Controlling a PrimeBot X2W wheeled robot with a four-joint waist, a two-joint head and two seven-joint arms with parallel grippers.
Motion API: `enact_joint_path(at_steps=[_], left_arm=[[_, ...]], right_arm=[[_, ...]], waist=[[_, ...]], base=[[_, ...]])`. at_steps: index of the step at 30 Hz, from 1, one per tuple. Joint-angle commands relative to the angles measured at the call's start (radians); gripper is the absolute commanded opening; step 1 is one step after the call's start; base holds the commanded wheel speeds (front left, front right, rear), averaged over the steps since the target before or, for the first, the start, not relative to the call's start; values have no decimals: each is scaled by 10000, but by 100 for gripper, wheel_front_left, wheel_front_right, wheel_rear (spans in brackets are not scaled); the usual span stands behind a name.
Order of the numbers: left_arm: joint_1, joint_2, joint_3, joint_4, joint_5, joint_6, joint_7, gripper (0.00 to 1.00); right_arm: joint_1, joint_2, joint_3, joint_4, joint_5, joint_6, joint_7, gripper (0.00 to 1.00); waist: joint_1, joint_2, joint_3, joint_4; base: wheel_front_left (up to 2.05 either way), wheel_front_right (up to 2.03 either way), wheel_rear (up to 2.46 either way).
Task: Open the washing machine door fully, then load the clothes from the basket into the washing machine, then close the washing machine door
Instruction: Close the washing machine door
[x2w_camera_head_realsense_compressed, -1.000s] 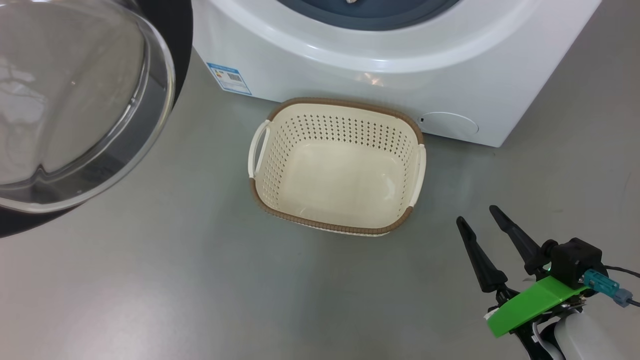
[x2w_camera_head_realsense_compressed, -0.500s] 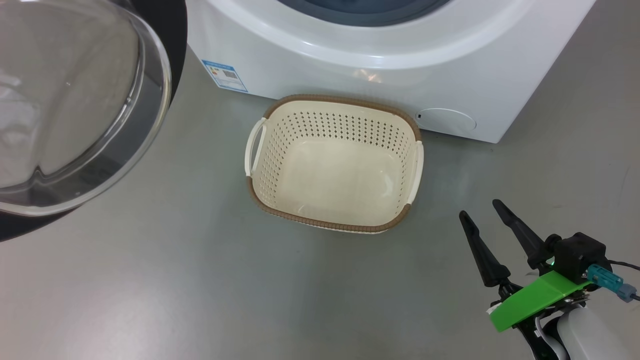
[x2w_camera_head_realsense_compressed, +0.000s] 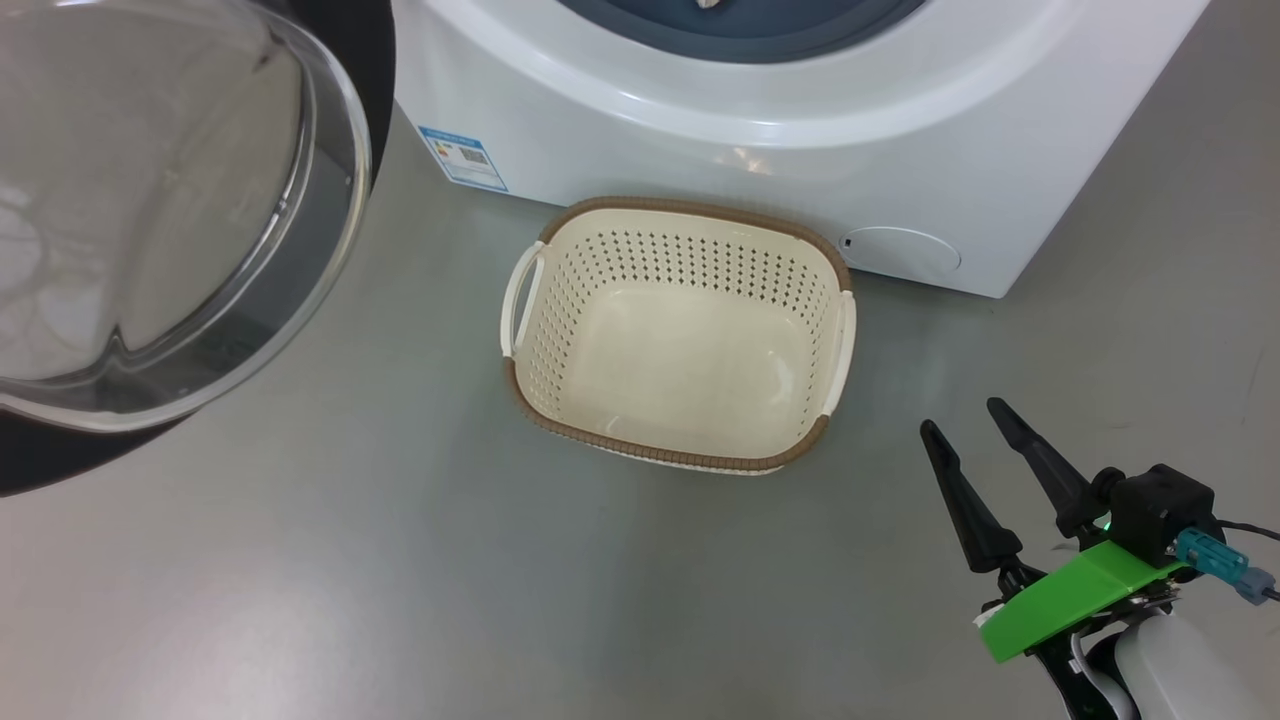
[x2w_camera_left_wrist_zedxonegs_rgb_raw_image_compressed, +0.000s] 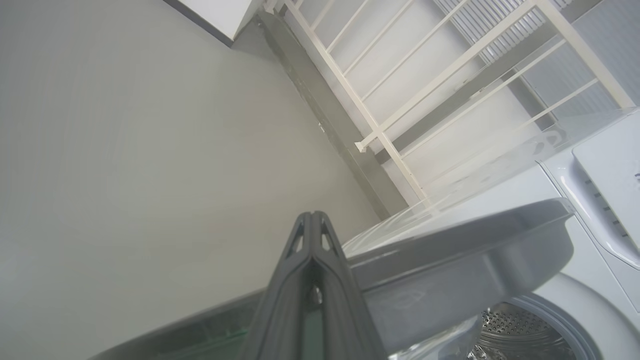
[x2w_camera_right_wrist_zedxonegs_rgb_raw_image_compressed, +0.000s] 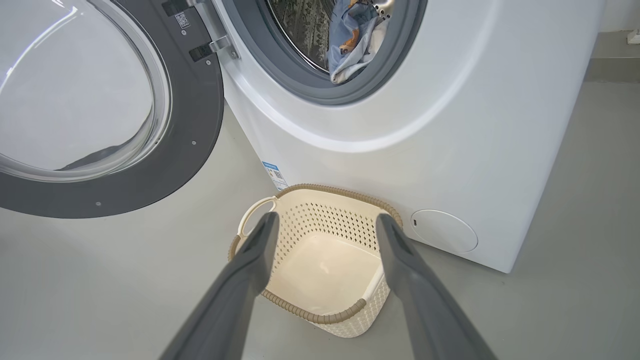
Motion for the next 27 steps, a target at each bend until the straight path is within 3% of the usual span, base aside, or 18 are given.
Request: enact_joint_path(at_steps=[1, 27], left_arm=[[178, 301, -19, -415, -119, -88, 346, 0], [795, 473, 4, -1622, -1288, -88, 2565, 0]], right_arm=[[35, 51, 169, -250, -120, 27, -49, 100], [236, 243, 75, -255, -143, 27, -49, 100]], waist=[[0, 0, -18, 10], [0, 0, -367, 202]], base=[[0, 0, 0], [0, 0, 0]])
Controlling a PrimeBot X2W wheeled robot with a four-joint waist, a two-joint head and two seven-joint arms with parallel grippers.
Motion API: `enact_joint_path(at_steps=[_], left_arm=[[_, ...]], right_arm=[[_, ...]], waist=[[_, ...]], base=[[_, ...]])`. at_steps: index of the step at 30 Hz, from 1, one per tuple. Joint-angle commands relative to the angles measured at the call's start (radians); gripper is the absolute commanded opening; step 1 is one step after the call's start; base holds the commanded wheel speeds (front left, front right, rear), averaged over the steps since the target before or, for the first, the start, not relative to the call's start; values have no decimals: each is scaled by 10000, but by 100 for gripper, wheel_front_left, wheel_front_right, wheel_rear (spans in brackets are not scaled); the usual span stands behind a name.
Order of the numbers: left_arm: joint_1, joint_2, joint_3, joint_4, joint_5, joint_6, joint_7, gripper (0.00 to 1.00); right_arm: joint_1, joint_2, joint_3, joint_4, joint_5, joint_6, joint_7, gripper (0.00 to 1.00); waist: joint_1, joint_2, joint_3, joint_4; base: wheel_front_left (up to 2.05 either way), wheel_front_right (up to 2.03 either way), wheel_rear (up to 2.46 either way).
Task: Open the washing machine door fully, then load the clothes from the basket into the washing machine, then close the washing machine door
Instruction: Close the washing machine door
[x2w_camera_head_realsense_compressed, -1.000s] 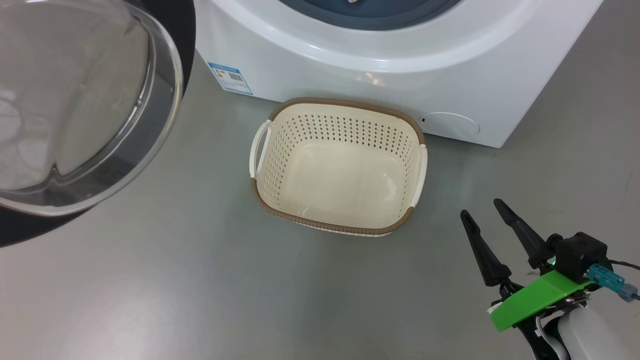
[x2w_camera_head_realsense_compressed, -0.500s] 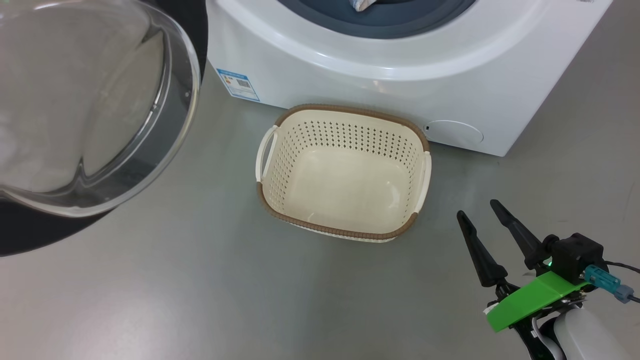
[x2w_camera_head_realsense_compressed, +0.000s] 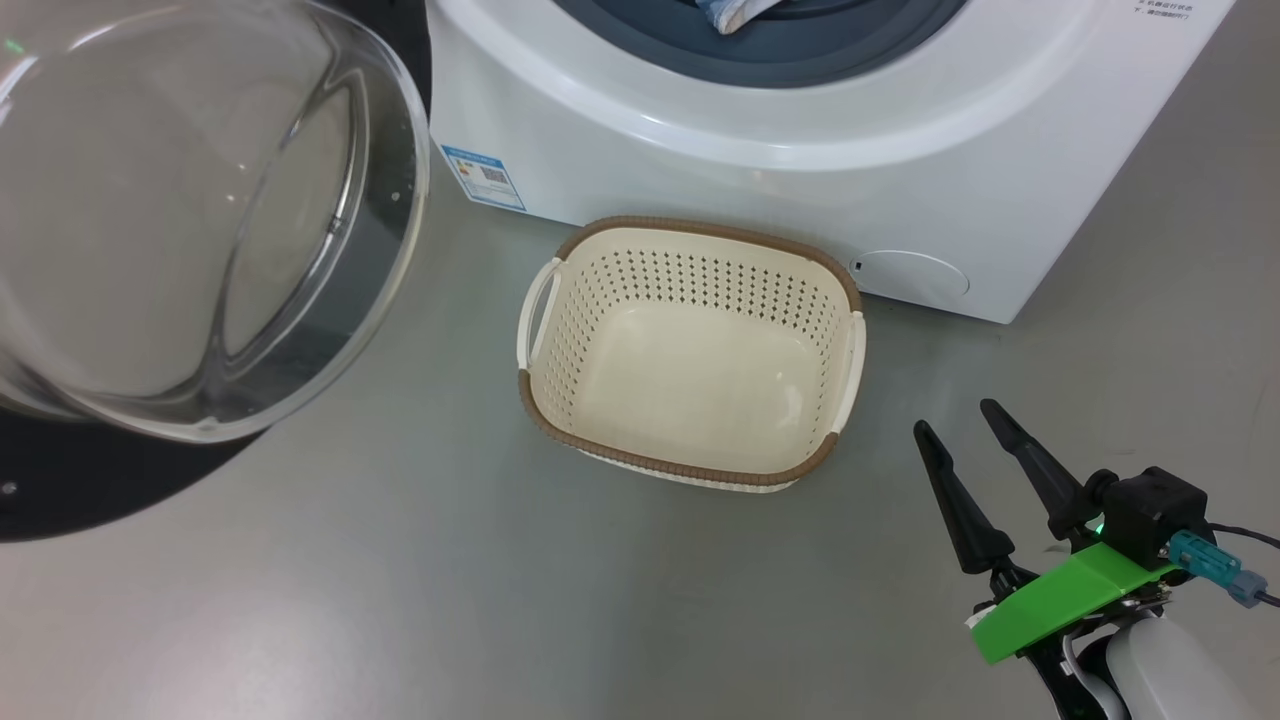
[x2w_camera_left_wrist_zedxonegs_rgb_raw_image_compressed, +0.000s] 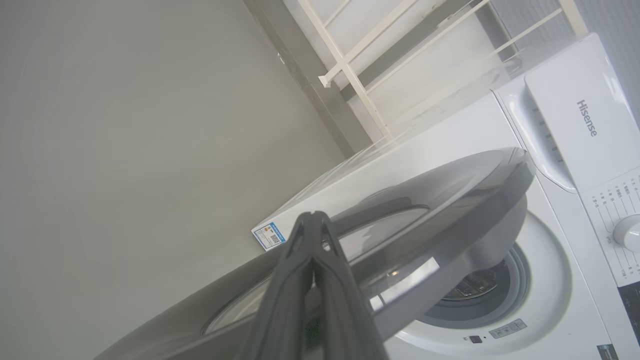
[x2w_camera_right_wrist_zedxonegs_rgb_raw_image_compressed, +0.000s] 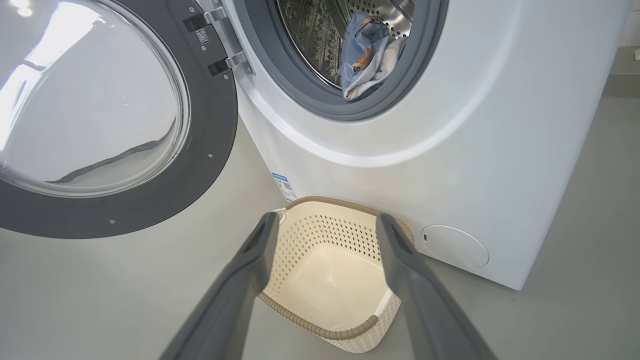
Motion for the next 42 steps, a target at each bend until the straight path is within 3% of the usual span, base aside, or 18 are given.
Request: enact_joint_path(at_steps=[1, 33, 42], left_arm=[[154, 414, 136, -353, -174, -86, 310, 0], [383, 313, 245, -2491, -1208, -86, 3041, 0], [563, 41, 79, -3482, -1231, -86, 3681, 0]], right_arm=[[205, 44, 153, -240, -74, 27, -49, 100], [255, 314, 22, -181, -16, 27, -49, 100], [362, 401, -73, -185, 13, 27, -49, 100]], waist=[[0, 0, -20, 6], [0, 0, -395, -71], [0, 0, -615, -191]], base=[[0, 0, 0], [0, 0, 0], [0, 0, 0]])
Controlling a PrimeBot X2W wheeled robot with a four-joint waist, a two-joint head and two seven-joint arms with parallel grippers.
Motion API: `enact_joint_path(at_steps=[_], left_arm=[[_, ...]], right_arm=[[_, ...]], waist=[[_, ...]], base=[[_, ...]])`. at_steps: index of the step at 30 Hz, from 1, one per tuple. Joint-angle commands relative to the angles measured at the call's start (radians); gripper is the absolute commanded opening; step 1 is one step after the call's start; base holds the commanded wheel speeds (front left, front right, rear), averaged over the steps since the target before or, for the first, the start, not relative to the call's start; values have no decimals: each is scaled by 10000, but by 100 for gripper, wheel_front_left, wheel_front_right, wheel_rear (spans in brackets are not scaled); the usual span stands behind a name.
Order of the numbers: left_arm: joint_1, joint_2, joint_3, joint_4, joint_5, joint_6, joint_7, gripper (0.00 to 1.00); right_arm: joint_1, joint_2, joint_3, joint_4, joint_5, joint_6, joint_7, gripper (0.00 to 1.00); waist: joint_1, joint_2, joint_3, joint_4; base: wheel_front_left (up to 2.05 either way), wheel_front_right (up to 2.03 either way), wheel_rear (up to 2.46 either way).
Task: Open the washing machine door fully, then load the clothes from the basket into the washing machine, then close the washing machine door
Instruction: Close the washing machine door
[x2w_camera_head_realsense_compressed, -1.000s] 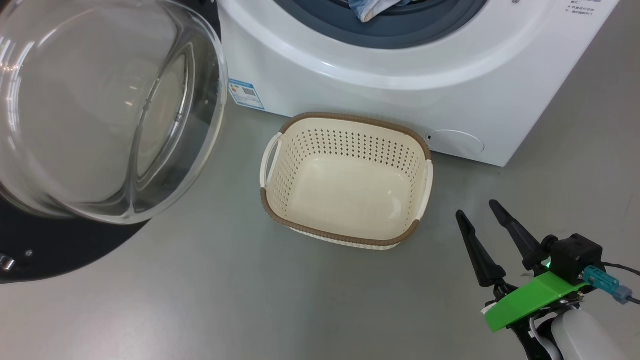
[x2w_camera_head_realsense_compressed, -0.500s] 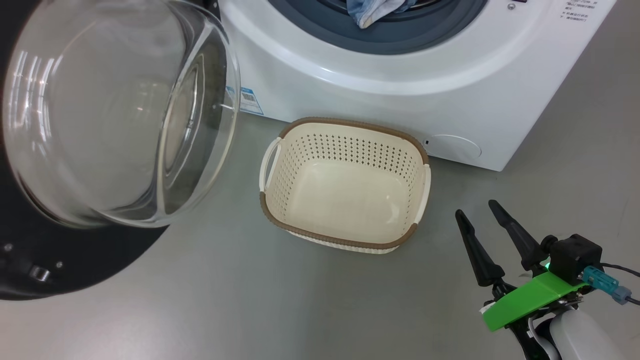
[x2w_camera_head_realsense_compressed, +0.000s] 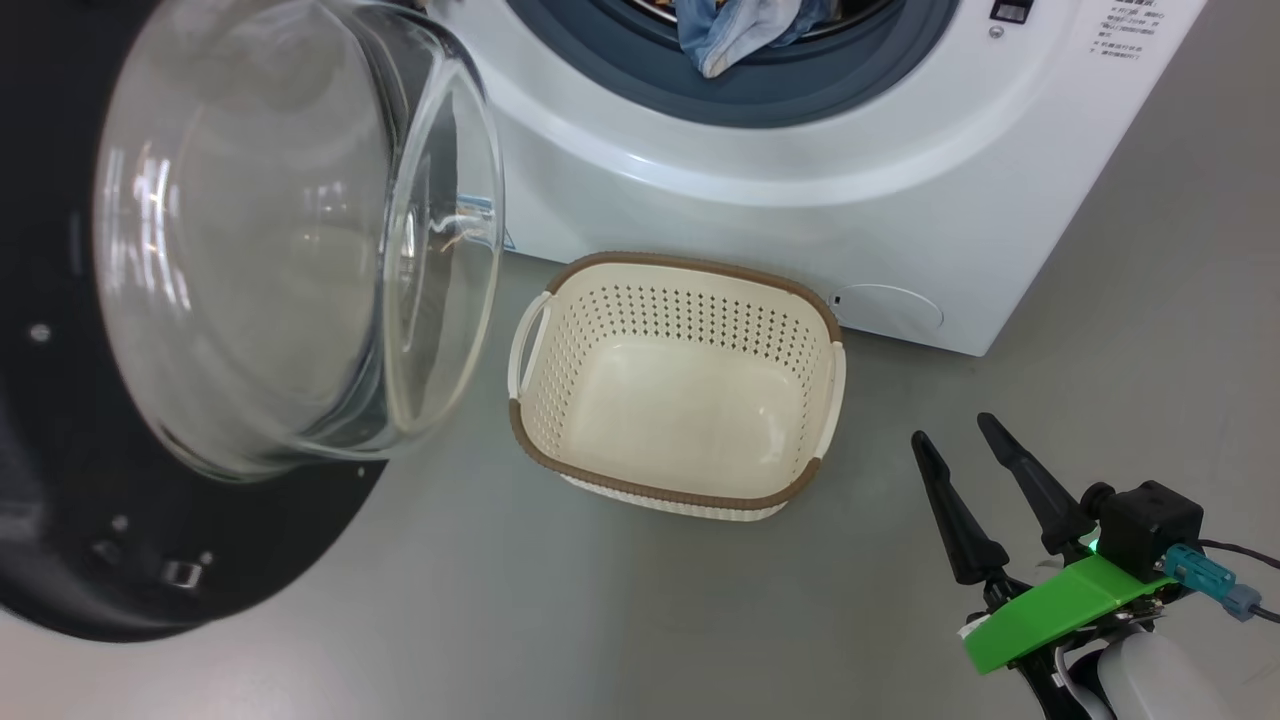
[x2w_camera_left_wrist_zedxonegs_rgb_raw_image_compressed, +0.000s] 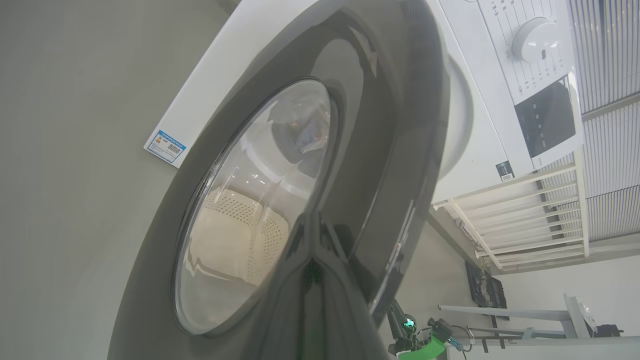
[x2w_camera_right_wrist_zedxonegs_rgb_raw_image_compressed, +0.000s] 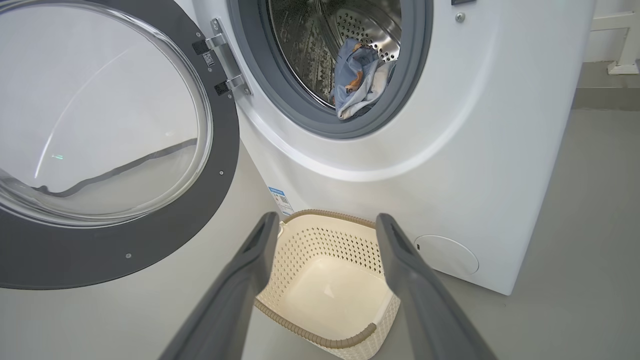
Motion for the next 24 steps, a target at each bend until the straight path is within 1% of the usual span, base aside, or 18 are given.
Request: enact_joint_path(at_steps=[1, 17, 22, 24], left_arm=[[34, 484, 193, -513, -118, -75, 282, 0], [426, -73, -307, -2330, -155, -75, 1054, 0], [372, -333, -507, -2849, -222, -75, 1230, 0], [278, -539, -606, -3067, -318, -75, 1284, 0]], right_arm=[[147, 47, 156, -226, 10, 27, -49, 100], [407, 301, -45, -279, 8, 27, -49, 100], [430, 377, -123, -316, -7, 27, -49, 100], [420, 411, -150, -333, -15, 27, -49, 100]], waist=[[0, -1, -74, -48], [0, -1, -449, -621], [0, -1, -495, -955], [0, -1, -484, -1146]], base=[[0, 0, 0], [0, 0, 0], [0, 0, 0], [0, 0, 0]])
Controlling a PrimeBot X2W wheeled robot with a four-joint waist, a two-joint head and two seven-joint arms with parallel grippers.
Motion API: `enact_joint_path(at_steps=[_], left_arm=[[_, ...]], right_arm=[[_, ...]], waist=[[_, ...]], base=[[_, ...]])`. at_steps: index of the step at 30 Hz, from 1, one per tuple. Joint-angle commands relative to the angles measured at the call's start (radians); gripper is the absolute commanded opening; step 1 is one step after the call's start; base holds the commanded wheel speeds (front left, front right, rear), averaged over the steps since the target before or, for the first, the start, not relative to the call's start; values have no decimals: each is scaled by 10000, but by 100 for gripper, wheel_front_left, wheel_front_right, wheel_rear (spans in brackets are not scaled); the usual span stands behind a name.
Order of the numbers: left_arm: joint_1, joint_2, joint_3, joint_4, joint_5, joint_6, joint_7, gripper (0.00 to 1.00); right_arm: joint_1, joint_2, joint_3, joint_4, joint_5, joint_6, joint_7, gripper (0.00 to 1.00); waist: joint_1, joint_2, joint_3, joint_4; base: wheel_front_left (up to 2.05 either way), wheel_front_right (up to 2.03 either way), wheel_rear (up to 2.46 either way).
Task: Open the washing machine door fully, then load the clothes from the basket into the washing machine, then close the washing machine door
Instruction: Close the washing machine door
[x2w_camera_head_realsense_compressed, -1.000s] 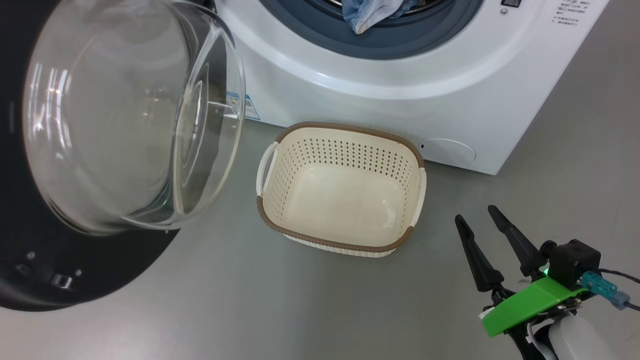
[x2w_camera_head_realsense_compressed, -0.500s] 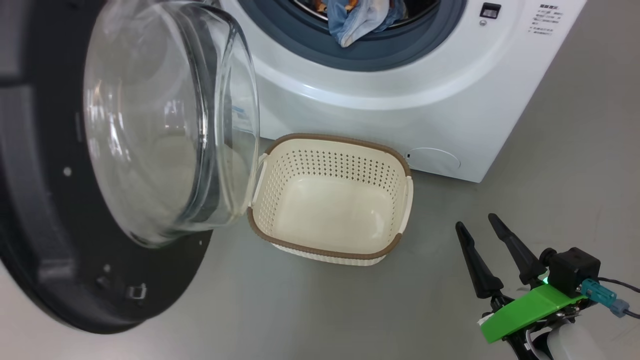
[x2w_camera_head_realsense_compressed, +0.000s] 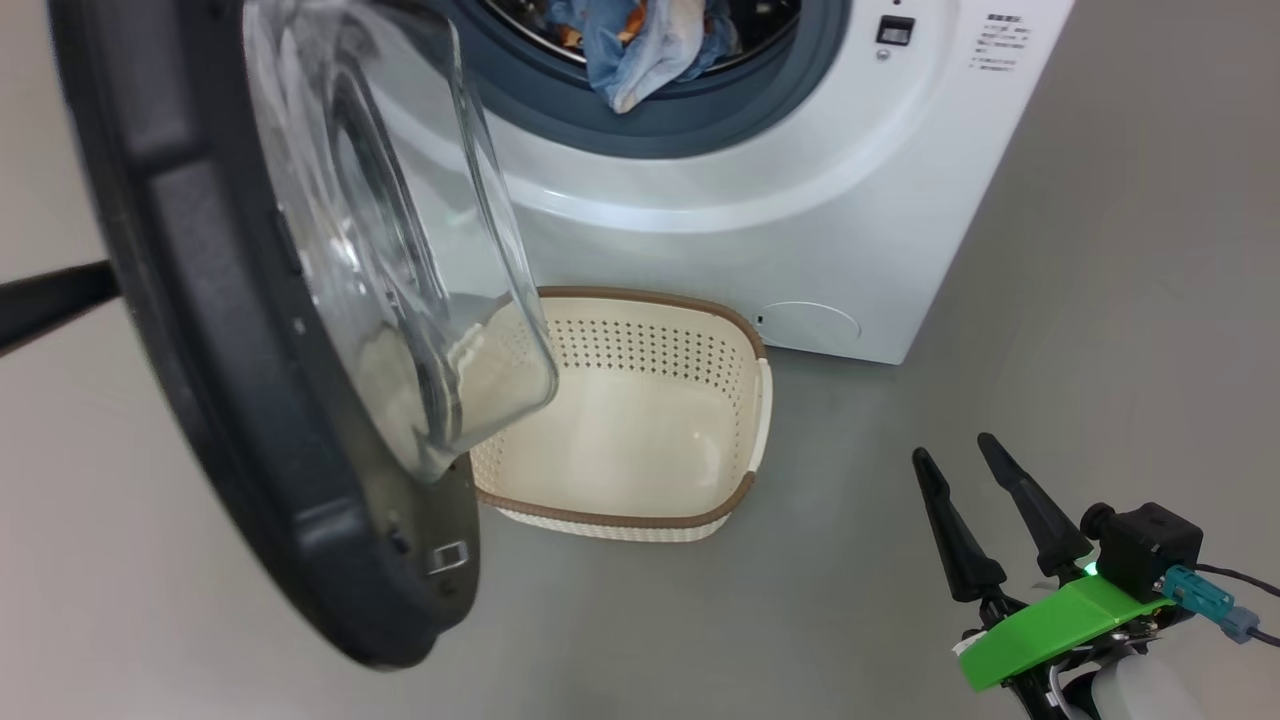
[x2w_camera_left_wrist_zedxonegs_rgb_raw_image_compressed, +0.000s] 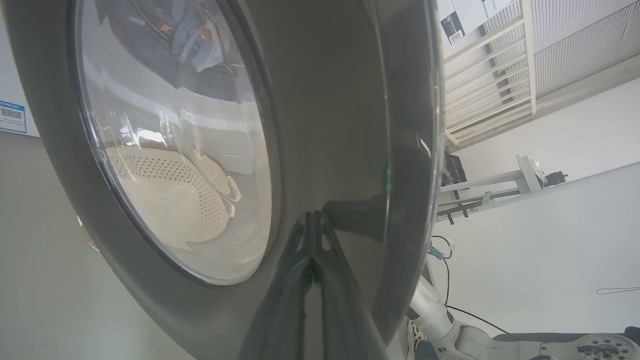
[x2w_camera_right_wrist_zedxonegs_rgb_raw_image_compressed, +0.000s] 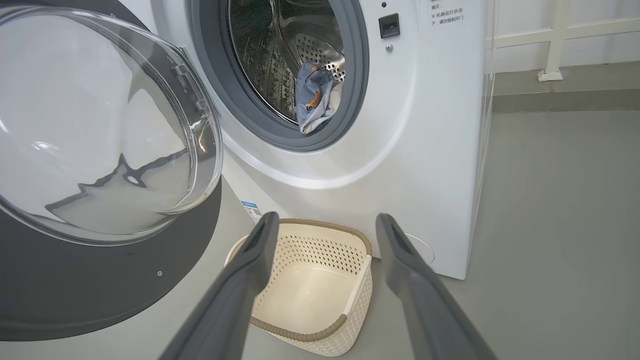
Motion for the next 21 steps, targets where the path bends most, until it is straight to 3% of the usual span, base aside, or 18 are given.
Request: enact_joint_path(at_steps=[1, 21], left_arm=[[-366, 384, 327, -396, -191, -75, 62, 0], [-1684, -926, -278, -403, 490, -75, -583, 0]], right_arm=[[31, 33, 170, -268, -22, 27, -49, 100], [-328, 268, -67, -430, -72, 27, -49, 100]], waist=[[0, 0, 13, -160], [0, 0, 470, -1708]], base=[[0, 0, 0], [0, 0, 0]])
